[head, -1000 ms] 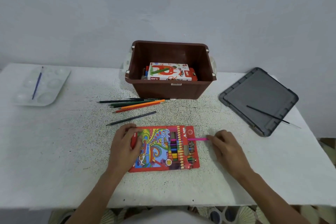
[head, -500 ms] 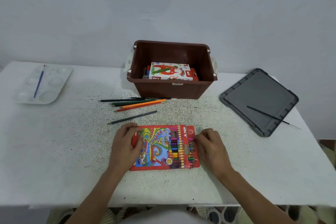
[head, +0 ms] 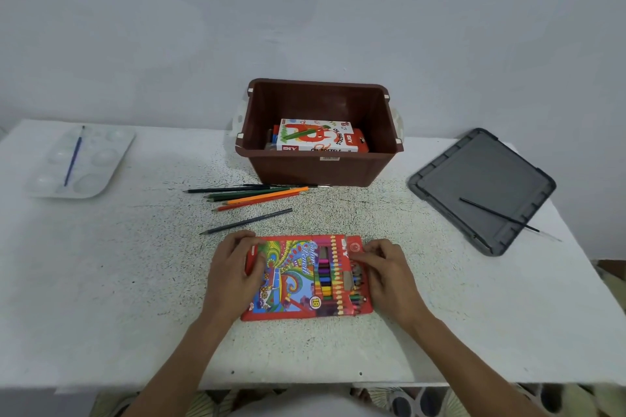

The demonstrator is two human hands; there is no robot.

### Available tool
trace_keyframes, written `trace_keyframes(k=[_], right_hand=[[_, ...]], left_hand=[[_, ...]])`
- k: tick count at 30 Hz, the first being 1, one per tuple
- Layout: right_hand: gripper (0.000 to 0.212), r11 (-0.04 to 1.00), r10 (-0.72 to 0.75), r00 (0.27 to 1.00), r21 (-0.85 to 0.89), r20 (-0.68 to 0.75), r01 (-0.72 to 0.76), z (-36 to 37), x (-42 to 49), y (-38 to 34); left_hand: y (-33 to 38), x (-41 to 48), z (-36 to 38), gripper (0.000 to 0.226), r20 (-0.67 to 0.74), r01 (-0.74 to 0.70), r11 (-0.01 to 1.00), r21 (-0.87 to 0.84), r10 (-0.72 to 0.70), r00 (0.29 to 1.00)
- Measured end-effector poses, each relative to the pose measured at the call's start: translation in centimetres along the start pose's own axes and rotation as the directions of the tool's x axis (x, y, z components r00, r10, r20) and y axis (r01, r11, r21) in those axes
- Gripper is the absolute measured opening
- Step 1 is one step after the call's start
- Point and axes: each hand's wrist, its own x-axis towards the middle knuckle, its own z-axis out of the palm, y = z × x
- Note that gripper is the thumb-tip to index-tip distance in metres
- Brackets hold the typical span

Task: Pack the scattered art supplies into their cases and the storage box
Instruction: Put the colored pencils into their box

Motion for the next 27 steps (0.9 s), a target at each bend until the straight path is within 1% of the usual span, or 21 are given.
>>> trace_keyframes(k=[2,3,6,9,11,14,16,18,20,21,22,23,24,25,27], right_hand=[[0.039,1.000,0.005,1.000,0.006,0.028,-0.005,0.0,-0.1,0.4],[0.042,1.000,0.010,0.999,0.015,0.034,-0.011,0.0,-0.1,0.5],[0.045,0.999,0.017,0.999,0.029,0.027,-0.018,-0.1,-0.2,0.4],[0.043,0.999,0.038,0.999,0.030,0.027,-0.039,-0.2,-0.1,0.1],[0.042,0.998,0.053,0.998,0.028,0.031,-0.054,-0.3,-0.2,-0.2],[0.044,0.997,0.059,0.998,0.042,0.028,-0.060,-0.5,-0.2,-0.5],[0.042,0.996,0.068,0.997,0.050,0.039,-0.069,-0.6,-0.2,-0.5],[0.040,0.994,0.088,0.995,0.059,0.055,-0.092,-0.6,-0.1,-0.7],[0.039,0.992,0.105,0.994,0.069,0.042,-0.108,-0.7,-0.1,-1.1],[0.038,0.992,0.105,0.994,0.068,0.019,-0.106,-0.7,-0.2,-1.4],[0.036,0.994,0.097,0.995,0.060,-0.009,-0.096,-0.7,-0.2,-1.7],[0.035,0.995,0.084,0.996,0.051,-0.033,-0.082,-0.6,-0.2,-2.1],[0.034,0.997,0.069,0.996,0.048,-0.049,-0.066,-0.6,-0.1,-2.5],[0.033,0.998,0.051,0.997,0.050,-0.061,-0.048,-0.6,0.0,-3.0],[0.030,0.998,0.017,0.997,0.065,-0.074,-0.012,-0.6,0.3,-4.0]], left_hand=[[0.3,0.4,-0.2,0.015,-0.019,0.004,1.000,0.014,-0.003,1.000],[0.4,0.8,-0.4,0.016,-0.041,-0.004,0.999,0.051,0.007,0.999],[0.0,2.3,-1.0,0.022,-0.082,-0.044,0.962,0.269,0.069,0.994],[-0.5,3.9,-1.7,0.029,-0.010,-0.110,0.882,0.458,0.129,0.992],[-0.8,4.6,-2.1,0.029,0.037,-0.156,0.826,0.542,0.161,0.986],[-0.7,5.2,-2.4,0.021,0.073,-0.189,0.771,0.607,0.184,0.980],[-0.4,5.3,-2.5,0.015,0.082,-0.206,0.771,0.603,0.197,0.977],[0.0,5.2,-2.6,0.013,0.072,-0.210,0.807,0.553,0.204,0.976],[1.1,5.0,-2.7,0.012,0.023,-0.170,0.892,0.419,0.177,0.984],[2.1,4.9,-2.8,0.011,-0.012,-0.133,0.945,0.298,0.143,0.990],[3.1,4.7,-2.9,0.011,-0.049,-0.075,0.987,0.139,0.082,0.995],[4.1,4.6,-3.0,0.010,-0.075,0.000,0.999,-0.037,-0.002,0.997],[5.2,4.4,-3.2,0.008,-0.077,0.079,0.977,-0.197,-0.096,0.992],[6.1,4.1,-3.3,0.006,-0.064,0.139,0.938,-0.316,-0.167,0.984],[7.3,3.5,-3.4,0.003,-0.030,0.190,0.863,-0.467,-0.231,0.973]])
